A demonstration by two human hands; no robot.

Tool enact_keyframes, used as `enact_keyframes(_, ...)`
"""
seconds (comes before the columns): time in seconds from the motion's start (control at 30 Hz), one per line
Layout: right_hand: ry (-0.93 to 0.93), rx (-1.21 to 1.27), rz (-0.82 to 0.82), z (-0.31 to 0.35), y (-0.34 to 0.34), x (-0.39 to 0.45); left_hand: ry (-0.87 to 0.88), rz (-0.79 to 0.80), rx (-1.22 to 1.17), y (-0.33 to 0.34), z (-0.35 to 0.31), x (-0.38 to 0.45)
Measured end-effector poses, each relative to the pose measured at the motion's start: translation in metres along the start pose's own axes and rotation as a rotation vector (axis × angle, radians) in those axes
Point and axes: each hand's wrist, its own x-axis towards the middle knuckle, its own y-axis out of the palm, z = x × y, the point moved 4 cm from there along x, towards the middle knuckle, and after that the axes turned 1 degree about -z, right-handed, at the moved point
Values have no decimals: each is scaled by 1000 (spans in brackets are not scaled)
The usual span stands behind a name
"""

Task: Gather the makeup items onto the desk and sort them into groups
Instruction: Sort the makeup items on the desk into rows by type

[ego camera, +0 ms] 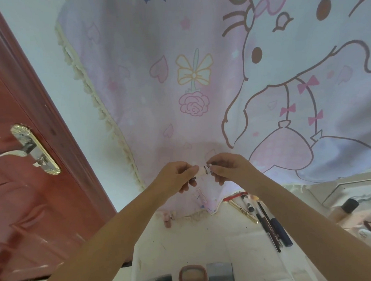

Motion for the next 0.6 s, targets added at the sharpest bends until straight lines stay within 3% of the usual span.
enact_keyframes(0.1, 13, 10, 76, -3, 5, -1, -40, 185, 58, -1, 11, -7)
enact_keyframes(0.2, 21, -30, 145, -10, 16, 1, -95, 270, 100, -3, 26, -11)
enact_keyframes(0.43, 86, -168, 190, -51, 46, 16, -181, 196, 139, -7, 94, -8)
enact_keyframes(0.53, 201, -392, 89, -103, 56, 21, -214, 81, 123, -8, 142, -10)
enact_keyframes(0.6, 266, -578, 149, -144, 66, 16, -290, 14, 127, -9, 175, -11)
